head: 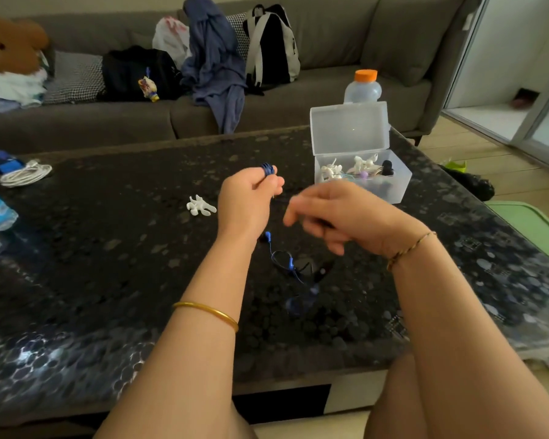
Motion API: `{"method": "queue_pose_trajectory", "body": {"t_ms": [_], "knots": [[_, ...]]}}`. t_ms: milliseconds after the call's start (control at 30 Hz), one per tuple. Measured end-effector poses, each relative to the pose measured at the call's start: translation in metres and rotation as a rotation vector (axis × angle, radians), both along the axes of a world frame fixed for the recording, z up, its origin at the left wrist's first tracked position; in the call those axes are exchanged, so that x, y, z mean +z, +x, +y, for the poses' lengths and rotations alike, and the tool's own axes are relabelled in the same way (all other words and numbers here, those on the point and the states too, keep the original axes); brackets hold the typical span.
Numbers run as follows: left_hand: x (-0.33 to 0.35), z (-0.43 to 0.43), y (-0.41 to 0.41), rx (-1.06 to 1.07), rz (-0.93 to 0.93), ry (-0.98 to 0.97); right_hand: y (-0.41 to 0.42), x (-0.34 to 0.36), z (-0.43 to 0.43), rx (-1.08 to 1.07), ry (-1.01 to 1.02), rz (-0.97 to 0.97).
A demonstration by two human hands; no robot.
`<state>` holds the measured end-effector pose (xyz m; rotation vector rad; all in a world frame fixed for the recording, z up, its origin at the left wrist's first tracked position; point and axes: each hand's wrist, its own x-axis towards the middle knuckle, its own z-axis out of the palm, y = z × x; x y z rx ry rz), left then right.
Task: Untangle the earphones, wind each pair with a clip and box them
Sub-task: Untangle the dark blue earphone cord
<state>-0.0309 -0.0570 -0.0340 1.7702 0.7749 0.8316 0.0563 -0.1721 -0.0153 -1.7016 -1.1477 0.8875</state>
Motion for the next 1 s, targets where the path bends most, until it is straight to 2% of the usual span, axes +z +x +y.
{"method": "queue_pose_trajectory", "body": {"t_ms": [67, 133, 267, 333, 400, 500, 567, 667, 800, 900, 967, 1000], "knots": [[0.001, -0.002, 0.001, -0.065, 0.14, 0.089, 0.003, 0.004, -0.002, -0.168, 0.155, 0.098], [0.004, -0.007, 0.002, -0.123, 0.246, 0.072, 0.008, 0.003, -0.001, -0.306, 0.206, 0.097], [0.01, -0.013, 0.005, -0.238, 0.324, -0.041, 0.016, -0.01, 0.008, -0.496, 0.199, -0.218], [0.011, -0.012, 0.005, -0.293, 0.201, -0.263, 0.019, -0.015, 0.012, -0.532, 0.208, -0.277], [0.014, -0.01, 0.004, -0.294, 0.032, -0.518, 0.02, -0.017, 0.013, -0.486, 0.16, -0.234], [0.019, -0.006, -0.001, -0.289, -0.255, -0.87, 0.016, -0.018, 0.012, -0.327, 0.055, -0.022], [0.02, -0.003, -0.005, -0.238, -0.403, -0.938, 0.013, -0.018, 0.01, -0.245, 0.01, 0.12], [0.019, 0.0, -0.005, -0.094, -0.434, -0.829, 0.009, -0.016, 0.009, -0.144, -0.038, 0.217], [0.015, -0.005, -0.003, 0.034, -0.25, -0.475, 0.003, -0.009, 0.009, -0.04, -0.081, 0.215], [0.012, -0.01, -0.002, 0.05, -0.154, -0.225, 0.002, -0.007, 0.008, -0.015, -0.104, 0.23], [0.011, -0.011, 0.0, 0.051, -0.151, -0.201, 0.003, -0.007, 0.006, 0.016, -0.129, 0.242], [0.011, -0.01, 0.001, 0.054, -0.176, -0.259, 0.002, -0.007, 0.005, 0.031, -0.147, 0.241]]}}
